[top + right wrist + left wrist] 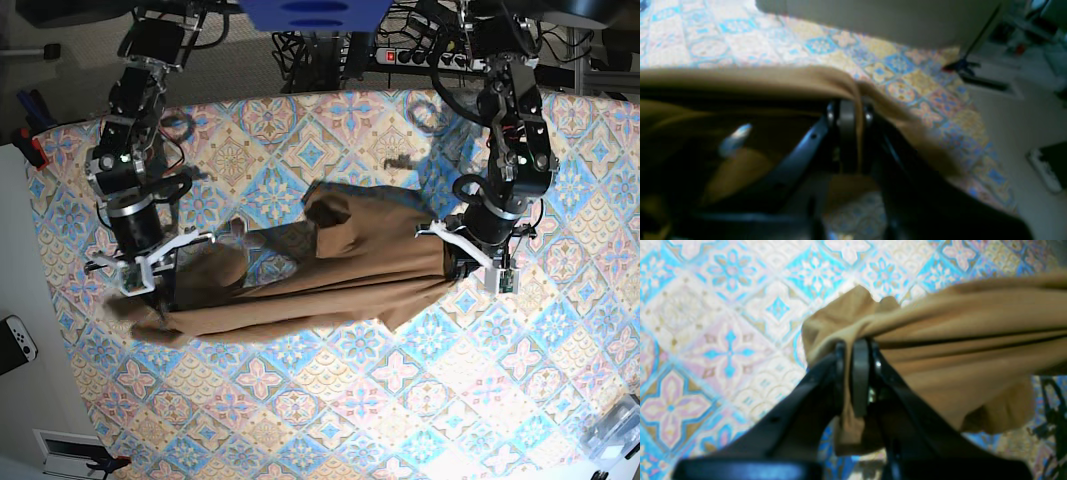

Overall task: Layout the t-shirt on the table in an organized manner, then fold the t-shirt properly
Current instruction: 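Pull the grippers apart to stretch the t-shirt between them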

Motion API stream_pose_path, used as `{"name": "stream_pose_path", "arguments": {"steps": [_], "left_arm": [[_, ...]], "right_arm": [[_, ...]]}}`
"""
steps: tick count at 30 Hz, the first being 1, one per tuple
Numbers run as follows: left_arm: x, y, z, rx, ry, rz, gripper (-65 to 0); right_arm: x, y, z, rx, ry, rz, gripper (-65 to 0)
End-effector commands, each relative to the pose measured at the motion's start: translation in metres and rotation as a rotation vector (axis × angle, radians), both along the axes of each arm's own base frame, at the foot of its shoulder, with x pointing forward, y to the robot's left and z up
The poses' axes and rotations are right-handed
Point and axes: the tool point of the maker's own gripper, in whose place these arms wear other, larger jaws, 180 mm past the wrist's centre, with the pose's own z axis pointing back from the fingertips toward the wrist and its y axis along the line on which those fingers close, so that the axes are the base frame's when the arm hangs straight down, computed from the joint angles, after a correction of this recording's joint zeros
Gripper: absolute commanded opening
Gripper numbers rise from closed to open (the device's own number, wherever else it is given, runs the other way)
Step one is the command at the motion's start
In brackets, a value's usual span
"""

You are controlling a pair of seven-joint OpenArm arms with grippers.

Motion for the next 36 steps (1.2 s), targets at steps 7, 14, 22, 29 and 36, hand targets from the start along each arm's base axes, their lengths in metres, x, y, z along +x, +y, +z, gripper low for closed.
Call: {"name": "stream_pose_path", "arguments": {"steps": [7,14,22,29,36], "left_arm": [[-0.009,0.011,-0.007,0.022,0.011,0.026,-65.0],[-0.023,0.01,-0.007,0.041,0.017,0.021,-65.0],[0.011,0.026,-0.029,0.035,0.078,0.045,-65.0],[0.045,0.04,-0.069,-0.02,0.21,0.097,-65.0],[0.026,0.038,-0.087,-0.022,0.299,0.086,-25.7]], "right_arm": [[-0.003,0.01,0.018,0.006,-0.088,0.05,-65.0],[-0.04,0.018,-0.003,0.058,-0.108,0.087,-65.0],[0.011,0.012,0.007,0.029,-0.072,0.059,-65.0],[0.07,0.027,-0.024,-0.091,0.161,0.091,-65.0],[0.083,0.04,-0.028,-0.189,0.204,0.121,-36.3]]}}
